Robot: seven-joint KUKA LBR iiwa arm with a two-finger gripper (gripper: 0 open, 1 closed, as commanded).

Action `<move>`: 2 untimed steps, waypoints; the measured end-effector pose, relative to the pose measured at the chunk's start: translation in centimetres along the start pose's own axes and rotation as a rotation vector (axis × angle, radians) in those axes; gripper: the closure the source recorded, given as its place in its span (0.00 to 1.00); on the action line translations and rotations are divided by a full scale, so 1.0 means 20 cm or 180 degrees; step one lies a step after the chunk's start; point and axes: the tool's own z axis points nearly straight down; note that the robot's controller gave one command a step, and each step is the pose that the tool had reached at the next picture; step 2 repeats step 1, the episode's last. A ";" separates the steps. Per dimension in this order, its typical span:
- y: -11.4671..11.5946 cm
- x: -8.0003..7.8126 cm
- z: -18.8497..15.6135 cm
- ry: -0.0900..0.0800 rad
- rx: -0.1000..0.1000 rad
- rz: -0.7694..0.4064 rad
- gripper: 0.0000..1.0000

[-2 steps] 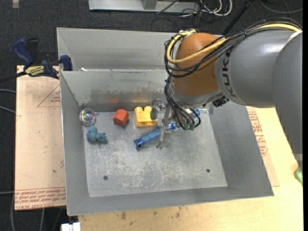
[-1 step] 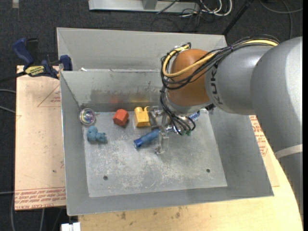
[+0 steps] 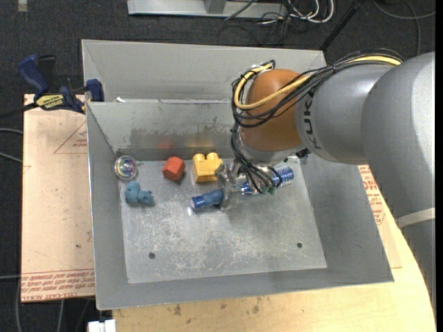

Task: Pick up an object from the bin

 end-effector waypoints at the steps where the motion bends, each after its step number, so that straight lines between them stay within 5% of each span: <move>1: 0.06 0.00 -1.02 -0.0007 0.0002 0.0006 1.00; 2: 0.06 0.00 -1.02 -0.0007 0.0002 0.0006 1.00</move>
Offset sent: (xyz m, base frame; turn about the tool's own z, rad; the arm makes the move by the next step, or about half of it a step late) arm -0.0048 0.0117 0.1997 0.0026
